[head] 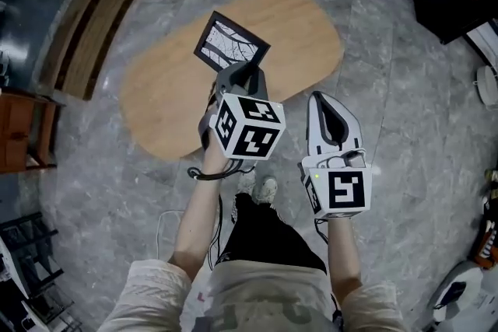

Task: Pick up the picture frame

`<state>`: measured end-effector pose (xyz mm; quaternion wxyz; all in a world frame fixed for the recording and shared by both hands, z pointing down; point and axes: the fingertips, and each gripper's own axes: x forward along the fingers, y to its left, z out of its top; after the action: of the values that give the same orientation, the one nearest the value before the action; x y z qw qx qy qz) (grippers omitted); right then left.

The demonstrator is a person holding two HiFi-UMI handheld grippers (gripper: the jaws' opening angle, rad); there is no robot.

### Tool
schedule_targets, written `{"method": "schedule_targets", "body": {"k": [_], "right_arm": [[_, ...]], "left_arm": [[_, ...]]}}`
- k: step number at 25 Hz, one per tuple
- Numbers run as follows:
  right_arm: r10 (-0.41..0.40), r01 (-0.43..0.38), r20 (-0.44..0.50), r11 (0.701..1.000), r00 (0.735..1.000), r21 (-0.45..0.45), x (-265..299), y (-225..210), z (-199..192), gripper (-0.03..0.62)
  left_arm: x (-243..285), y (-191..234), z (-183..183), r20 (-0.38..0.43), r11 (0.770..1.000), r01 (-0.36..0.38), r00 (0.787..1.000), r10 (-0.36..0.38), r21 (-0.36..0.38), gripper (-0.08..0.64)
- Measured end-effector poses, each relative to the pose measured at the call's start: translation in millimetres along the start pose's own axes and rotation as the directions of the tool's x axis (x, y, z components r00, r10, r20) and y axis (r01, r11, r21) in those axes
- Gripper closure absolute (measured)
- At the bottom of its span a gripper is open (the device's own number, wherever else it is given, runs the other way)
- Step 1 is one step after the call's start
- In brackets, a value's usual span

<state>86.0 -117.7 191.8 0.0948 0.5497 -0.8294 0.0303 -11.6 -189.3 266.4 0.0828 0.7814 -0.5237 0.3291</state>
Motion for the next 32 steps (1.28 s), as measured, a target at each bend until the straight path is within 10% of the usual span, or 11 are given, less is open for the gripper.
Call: {"method": "schedule_targets", "body": {"k": [14, 22, 32], "right_arm": [[0.035, -0.04, 0.159, 0.999, 0.987, 0.029, -89, 54, 135, 0.588], [0.126, -0.127, 0.184, 0.992, 0.975, -0.003, -106, 96, 138, 0.588], [0.129, -0.136, 0.2, 0.991, 0.971, 0.019, -107, 78, 136, 0.588]], "left_arm": [[-228, 29, 85, 0.377, 0.919, -0.058, 0.901, 0.217, -0.391, 0.48], [-273, 23, 65, 0.475, 0.895, -0.034, 0.839, 0.267, -0.445, 0.48], [-269, 10, 78, 0.479, 0.915, -0.099, 0.828, 0.293, -0.39, 0.48]]}}
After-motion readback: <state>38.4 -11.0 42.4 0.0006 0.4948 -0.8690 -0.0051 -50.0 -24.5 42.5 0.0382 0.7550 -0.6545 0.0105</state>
